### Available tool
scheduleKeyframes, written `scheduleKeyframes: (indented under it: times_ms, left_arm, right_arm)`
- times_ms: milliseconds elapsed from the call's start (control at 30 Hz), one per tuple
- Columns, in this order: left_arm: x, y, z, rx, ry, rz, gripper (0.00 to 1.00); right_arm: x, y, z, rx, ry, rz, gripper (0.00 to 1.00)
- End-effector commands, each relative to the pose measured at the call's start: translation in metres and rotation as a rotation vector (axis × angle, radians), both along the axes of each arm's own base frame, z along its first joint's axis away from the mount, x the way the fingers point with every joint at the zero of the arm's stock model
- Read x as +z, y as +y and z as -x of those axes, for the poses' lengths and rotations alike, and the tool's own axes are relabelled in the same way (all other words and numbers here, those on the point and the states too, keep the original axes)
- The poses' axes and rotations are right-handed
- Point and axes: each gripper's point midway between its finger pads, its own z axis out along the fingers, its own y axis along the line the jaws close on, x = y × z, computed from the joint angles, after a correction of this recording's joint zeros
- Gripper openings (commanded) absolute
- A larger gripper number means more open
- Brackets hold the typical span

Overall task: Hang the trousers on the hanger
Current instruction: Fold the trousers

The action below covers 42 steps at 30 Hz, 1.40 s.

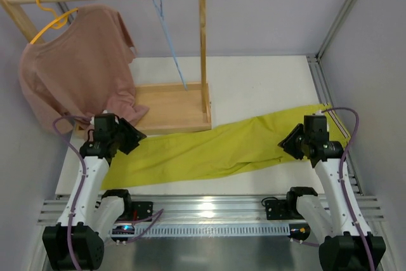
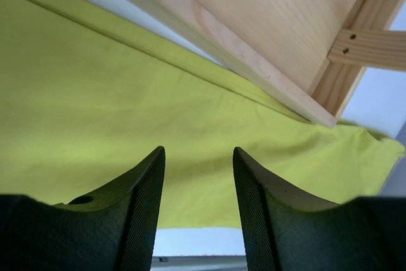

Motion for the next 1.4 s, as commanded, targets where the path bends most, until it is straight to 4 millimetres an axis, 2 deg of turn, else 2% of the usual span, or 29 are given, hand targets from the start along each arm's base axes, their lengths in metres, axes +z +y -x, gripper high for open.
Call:
scheduleKeyframes:
  times_ms: [0, 67, 100, 133, 200, 300, 533, 633, 900, 1167, 1367]
  left_arm:
    - [0.009, -0.028, -0.004, -0.093, -0.067, 0.11, 0.48]
    - [0.005, -0.032, -0.004, -0.108, -0.062, 0.131, 0.49]
    - [0.003, -0.034, -0.005, -0.117, -0.062, 0.142, 0.5]
    - [0.002, -0.046, -0.002, -0.166, -0.052, 0.166, 0.5]
    - [-0.009, -0.051, 0.0, -0.179, -0.01, 0.186, 0.5]
    - [-0.022, -0.054, -0.001, -0.193, 0.023, 0.199, 0.5]
    - [-0.045, -0.045, -0.005, -0.155, 0.097, 0.156, 0.5]
    - [-0.052, -0.041, -0.005, -0.137, 0.119, 0.136, 0.5]
    - [-0.059, -0.032, -0.003, -0.091, 0.14, 0.099, 0.5]
    - [-0.059, -0.029, -0.002, -0.073, 0.142, 0.085, 0.5]
    - [-0.066, -0.026, 0.001, -0.046, 0.153, 0.079, 0.5]
  right_arm:
    - [-0.023, 0.0, 0.035, -0.13, 0.073, -0.053, 0.35]
    - [-0.027, 0.0, 0.044, -0.158, 0.081, -0.065, 0.35]
    - [-0.037, 0.001, 0.049, -0.184, 0.104, -0.083, 0.35]
    - [-0.04, 0.002, 0.051, -0.196, 0.1, -0.093, 0.35]
    - [-0.054, 0.002, 0.058, -0.228, 0.131, -0.108, 0.35]
    - [-0.062, -0.002, 0.06, -0.256, 0.144, -0.092, 0.35]
    - [-0.065, -0.018, 0.057, -0.343, 0.124, -0.039, 0.36]
    - [-0.062, -0.022, 0.049, -0.36, 0.075, -0.032, 0.39]
    - [-0.07, -0.015, 0.038, -0.362, 0.077, -0.075, 0.41]
    - [-0.062, -0.019, 0.027, -0.399, -0.008, -0.09, 0.43]
    - [-0.072, -0.018, 0.028, -0.412, 0.002, -0.1, 0.43]
